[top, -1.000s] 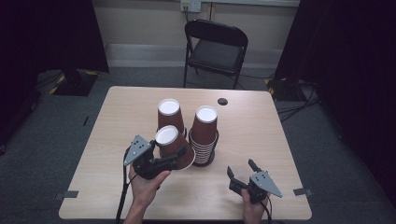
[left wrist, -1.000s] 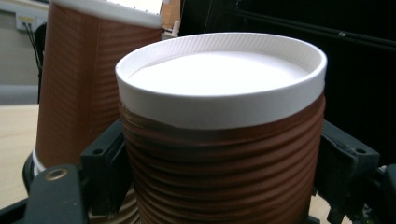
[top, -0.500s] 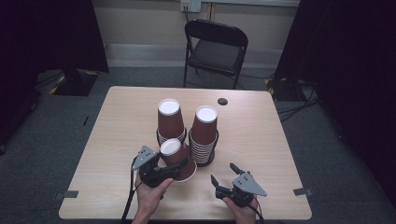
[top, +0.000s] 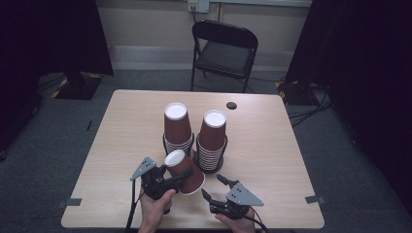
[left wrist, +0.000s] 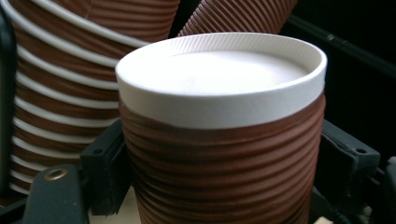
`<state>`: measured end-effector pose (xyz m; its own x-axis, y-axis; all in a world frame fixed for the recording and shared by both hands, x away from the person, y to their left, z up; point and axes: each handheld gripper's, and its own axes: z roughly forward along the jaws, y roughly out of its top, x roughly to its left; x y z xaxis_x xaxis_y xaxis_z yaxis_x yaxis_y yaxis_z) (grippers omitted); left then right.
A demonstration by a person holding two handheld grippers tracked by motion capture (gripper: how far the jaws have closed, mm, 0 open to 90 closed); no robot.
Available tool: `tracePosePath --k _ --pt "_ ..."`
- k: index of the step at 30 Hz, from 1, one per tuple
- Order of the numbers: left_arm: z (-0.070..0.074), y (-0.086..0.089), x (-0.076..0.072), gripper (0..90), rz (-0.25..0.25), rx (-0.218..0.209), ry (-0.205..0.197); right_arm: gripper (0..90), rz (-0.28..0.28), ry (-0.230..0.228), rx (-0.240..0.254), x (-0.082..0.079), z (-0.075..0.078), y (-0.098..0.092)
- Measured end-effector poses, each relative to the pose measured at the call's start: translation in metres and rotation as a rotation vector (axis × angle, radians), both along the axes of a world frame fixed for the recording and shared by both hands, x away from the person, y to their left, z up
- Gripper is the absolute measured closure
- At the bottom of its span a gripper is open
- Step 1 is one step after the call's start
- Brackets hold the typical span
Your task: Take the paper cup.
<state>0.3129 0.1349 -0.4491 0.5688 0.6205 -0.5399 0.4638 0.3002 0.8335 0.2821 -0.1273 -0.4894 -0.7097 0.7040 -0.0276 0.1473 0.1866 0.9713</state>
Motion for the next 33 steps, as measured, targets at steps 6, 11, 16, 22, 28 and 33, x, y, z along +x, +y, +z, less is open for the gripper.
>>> tracePosePath --k 6,11,16,22,28,33 --pt "-0.009 0.002 -0.003 18.5 -0.004 -0.087 0.068 34.6 0.034 -0.010 0.064 -0.002 0.002 0.001" --pt "-0.012 0.003 -0.006 18.5 -0.003 -0.131 0.095 39.7 0.038 -0.022 0.110 -0.001 0.003 -0.001" --pt "-0.011 0.001 -0.009 18.5 -0.010 -0.140 0.108 44.3 0.059 -0.027 0.133 0.001 0.004 0.001" --pt "-0.002 -0.007 -0.012 18.5 -0.044 -0.178 0.102 45.7 0.073 -0.040 0.149 0.005 0.007 0.006" --pt "0.002 -0.012 -0.016 18.5 -0.080 -0.197 0.099 49.3 0.079 -0.077 0.147 0.008 0.009 0.012" --pt "0.005 -0.018 -0.019 18.5 -0.093 -0.179 0.096 55.0 0.076 -0.108 0.155 0.011 0.011 0.013"
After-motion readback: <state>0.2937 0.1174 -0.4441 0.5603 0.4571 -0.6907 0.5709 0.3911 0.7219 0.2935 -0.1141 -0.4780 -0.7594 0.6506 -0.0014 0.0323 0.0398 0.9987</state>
